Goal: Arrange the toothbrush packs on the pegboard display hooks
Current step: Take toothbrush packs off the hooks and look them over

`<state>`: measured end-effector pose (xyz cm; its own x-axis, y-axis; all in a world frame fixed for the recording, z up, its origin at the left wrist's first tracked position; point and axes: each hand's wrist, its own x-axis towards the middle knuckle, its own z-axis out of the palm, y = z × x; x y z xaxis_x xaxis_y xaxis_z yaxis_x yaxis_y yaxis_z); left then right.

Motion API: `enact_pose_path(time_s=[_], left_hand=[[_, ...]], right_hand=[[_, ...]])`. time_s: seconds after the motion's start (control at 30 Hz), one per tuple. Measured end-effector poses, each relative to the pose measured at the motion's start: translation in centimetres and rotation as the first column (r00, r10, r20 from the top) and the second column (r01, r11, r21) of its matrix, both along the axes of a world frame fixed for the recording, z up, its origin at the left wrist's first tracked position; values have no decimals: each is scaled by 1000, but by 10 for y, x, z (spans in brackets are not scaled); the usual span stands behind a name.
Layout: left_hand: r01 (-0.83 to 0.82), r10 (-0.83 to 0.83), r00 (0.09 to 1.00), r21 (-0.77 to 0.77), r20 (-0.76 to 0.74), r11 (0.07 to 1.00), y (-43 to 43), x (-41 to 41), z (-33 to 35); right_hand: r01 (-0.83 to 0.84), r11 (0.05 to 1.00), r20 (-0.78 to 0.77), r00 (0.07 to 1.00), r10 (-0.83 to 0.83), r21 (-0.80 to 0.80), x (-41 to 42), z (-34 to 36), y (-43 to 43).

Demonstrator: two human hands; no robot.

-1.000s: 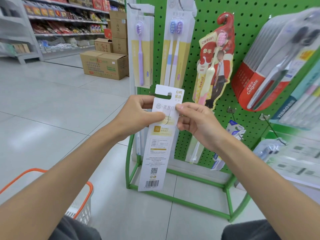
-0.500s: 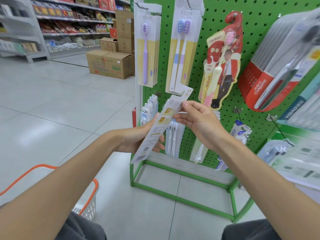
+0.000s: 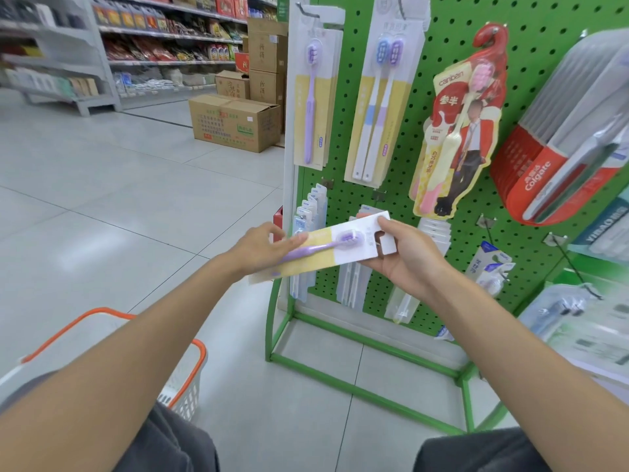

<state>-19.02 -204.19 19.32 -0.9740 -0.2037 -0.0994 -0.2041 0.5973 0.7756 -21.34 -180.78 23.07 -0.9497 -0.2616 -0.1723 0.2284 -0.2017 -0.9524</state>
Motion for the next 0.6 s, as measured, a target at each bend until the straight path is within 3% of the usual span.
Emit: enact_pose_path(time_s=[0.23,0.37,0.6], left_hand=[[-253,253,967,161,16,954,-24,3,-14],[-330,335,942,151,-9,932,-39,18,-21],[-571,567,821,128,65,811,-87,55,-61]], right_hand=[[7,999,30,1000,-8,44,4,3,-30],[-21,993,49,999,16,116,10,1,-46],[-159,904,107,986,126,397,8,-45,-106]])
